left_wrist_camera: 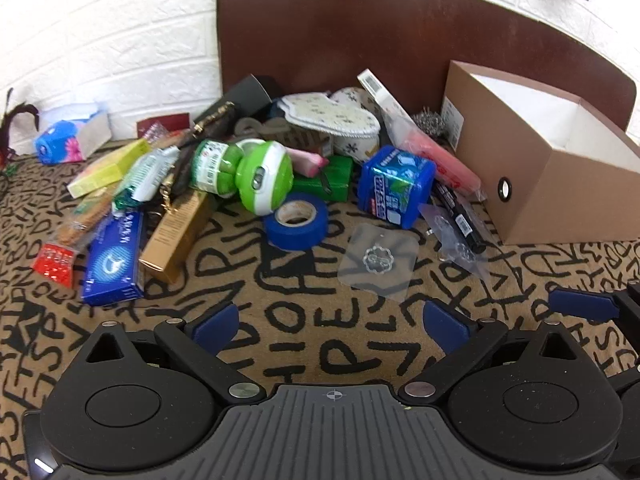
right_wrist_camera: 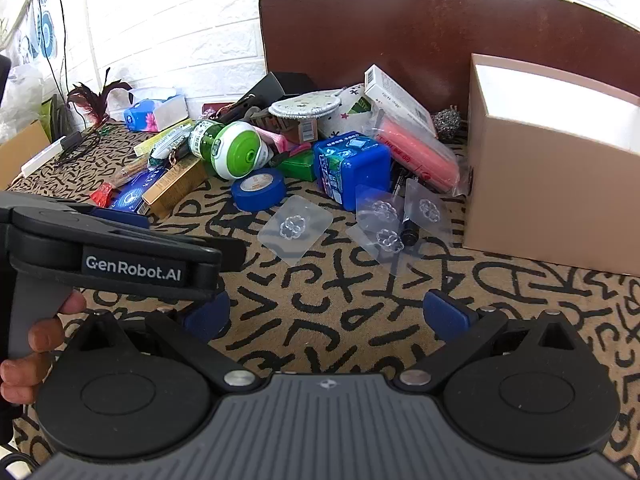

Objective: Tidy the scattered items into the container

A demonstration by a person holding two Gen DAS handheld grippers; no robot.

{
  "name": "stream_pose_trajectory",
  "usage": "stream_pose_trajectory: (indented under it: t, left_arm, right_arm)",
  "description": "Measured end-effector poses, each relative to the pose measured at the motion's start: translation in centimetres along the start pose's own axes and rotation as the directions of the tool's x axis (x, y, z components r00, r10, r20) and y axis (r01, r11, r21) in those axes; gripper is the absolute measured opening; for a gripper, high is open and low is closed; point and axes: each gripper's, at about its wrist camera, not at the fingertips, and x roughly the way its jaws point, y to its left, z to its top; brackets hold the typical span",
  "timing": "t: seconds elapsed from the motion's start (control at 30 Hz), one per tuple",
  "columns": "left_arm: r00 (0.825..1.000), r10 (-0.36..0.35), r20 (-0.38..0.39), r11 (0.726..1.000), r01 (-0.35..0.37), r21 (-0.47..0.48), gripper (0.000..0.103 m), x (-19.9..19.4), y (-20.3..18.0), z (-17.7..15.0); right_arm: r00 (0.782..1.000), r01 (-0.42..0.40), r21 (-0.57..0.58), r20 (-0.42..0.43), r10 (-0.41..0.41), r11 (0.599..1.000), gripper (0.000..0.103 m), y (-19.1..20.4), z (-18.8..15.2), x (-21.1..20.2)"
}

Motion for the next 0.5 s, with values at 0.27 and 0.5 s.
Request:
stream_pose_trajectory:
  t: [0.27,0.5]
  left_arm:
    - [0.996,-0.075,-0.042,0.996,0.077,0.042,0.089,2.6,-0.9,0.3]
    - [0.991,-0.112,-0.077,0.993,0.115,0.027,0.080,5.0,-0.8,1.6]
  right_arm:
    - [1.000,0.016,-0.034,0.001,-0.016,0.999,0.092,-0.7,-0.2,1.5]
    - [1.000,0.031,0.001,-0.001,-0.031,1.000,0.078,-2.5,0.3,2.9]
